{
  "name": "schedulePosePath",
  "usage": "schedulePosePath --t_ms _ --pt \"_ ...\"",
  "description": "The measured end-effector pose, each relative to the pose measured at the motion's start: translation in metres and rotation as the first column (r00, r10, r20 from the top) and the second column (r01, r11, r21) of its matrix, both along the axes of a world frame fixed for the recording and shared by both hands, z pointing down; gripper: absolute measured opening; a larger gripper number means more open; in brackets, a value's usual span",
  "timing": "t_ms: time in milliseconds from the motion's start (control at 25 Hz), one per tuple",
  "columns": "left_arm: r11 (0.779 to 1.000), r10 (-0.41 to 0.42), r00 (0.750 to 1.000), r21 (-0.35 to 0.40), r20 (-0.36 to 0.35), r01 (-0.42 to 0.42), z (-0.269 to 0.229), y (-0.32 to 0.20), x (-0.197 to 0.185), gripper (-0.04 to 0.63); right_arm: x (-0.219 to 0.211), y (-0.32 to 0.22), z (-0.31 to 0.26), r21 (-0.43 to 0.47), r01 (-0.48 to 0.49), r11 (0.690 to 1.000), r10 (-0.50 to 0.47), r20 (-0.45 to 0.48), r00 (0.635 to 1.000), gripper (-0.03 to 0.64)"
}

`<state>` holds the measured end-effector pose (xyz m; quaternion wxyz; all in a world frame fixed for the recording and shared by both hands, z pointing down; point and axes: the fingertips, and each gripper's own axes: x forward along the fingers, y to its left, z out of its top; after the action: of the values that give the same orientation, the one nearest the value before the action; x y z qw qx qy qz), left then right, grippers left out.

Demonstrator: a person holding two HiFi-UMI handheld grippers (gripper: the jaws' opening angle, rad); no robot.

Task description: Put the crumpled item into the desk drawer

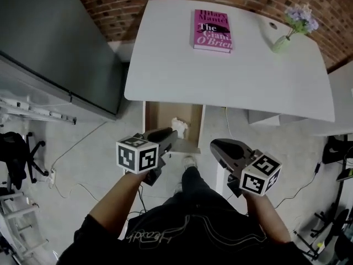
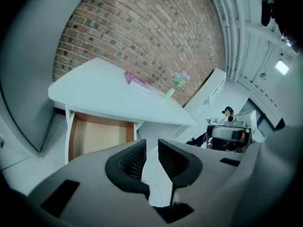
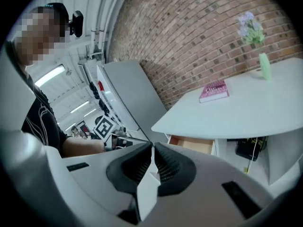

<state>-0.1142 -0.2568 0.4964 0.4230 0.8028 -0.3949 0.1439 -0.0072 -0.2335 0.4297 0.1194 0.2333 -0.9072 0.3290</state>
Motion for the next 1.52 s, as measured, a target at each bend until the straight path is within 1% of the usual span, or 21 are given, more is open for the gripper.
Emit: schedulePosePath --t_ms 160,240,360,480,640,720,920,1120,1280,1520 --pt "0.993 0.025 0.997 0.121 -0.068 -0.017 -0.075 0.015 0.015 0.057 -0.009 0.0 -0.053 0.103 0.019 0.995 -0.022 0.027 0.999 0.051" --pt "0.986 0.043 0.995 0.166 -0.092 -0.027 -0.107 0.025 0.022 0.052 -0.013 0.005 -0.076 0.145 0.033 0.989 -0.037 0.027 0.999 0.051" --pt "0.975 0.063 0.991 0.221 -0.115 -0.036 -0.151 0.048 0.03 0.043 -0.018 0.023 -0.109 0.194 0.057 0.979 -0.068 0.052 0.996 0.051" --pt "0.961 0.072 0.992 0.272 -0.103 -0.041 -0.188 0.066 0.034 0.038 -0.021 0.042 -0.137 0.24 0.067 0.968 -0.092 0.095 0.991 0.051" --pt "0.924 0.085 0.994 0.379 -0.075 -0.05 -0.22 0.091 0.04 0.029 -0.018 0.066 -0.156 0.274 0.041 0.961 -0.088 0.162 0.983 0.051" --pt "0.909 0.09 0.994 0.414 -0.064 -0.055 -0.231 0.103 0.042 0.026 -0.016 0.077 -0.165 0.296 0.019 0.955 -0.08 0.193 0.978 0.051" --pt "0.885 0.115 0.992 0.459 -0.045 -0.082 -0.249 0.13 0.047 0.023 -0.009 0.102 -0.181 0.339 -0.021 0.941 -0.051 0.203 0.978 0.051" --pt "0.875 0.137 0.989 0.475 -0.054 -0.095 -0.258 0.15 0.048 0.023 -0.009 0.124 -0.187 0.326 -0.045 0.944 -0.029 0.219 0.975 0.049" --pt "0.874 0.145 0.988 0.476 -0.057 -0.1 -0.263 0.155 0.05 0.023 -0.009 0.13 -0.194 0.336 -0.047 0.941 -0.025 0.207 0.978 0.049" --pt "0.878 0.154 0.986 0.467 -0.065 -0.106 -0.262 0.158 0.055 0.023 -0.01 0.135 -0.19 0.345 -0.028 0.938 -0.035 0.174 0.984 0.049"
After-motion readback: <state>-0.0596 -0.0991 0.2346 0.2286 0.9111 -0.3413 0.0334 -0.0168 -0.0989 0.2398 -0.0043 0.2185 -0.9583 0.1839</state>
